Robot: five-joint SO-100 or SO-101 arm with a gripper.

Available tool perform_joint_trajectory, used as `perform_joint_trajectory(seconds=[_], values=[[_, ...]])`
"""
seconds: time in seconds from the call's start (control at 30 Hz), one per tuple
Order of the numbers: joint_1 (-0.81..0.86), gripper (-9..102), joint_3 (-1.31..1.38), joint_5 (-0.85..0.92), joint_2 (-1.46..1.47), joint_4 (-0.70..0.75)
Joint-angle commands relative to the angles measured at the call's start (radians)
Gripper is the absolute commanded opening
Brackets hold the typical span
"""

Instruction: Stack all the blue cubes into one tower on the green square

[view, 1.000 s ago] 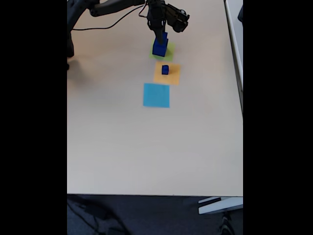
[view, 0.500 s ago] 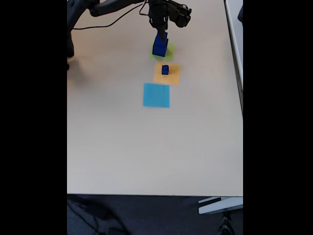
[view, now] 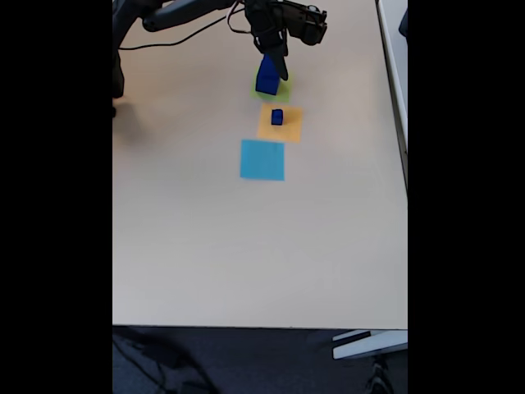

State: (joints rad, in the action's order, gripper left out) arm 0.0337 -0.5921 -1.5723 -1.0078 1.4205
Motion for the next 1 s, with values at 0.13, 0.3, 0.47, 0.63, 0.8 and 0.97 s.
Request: perform_joint_trajectory(seconds=[0.13,0.3,0.47,0.63,0.8,0.97], values=[[0.087,27,0.043,0.152,-0.051,-0.114],[0.097,26,-0.032,0.206,-0.031,-0.186],[0.089,26,-0.141,0.224,-0.031,-0.262],[0.083,26,-0.367,0.213,-0.103,-0.391],[0.081,26,-0.525,0.199,-0.166,-0.486],[0.083,26,-0.555,0.204,-0.190,-0.495]])
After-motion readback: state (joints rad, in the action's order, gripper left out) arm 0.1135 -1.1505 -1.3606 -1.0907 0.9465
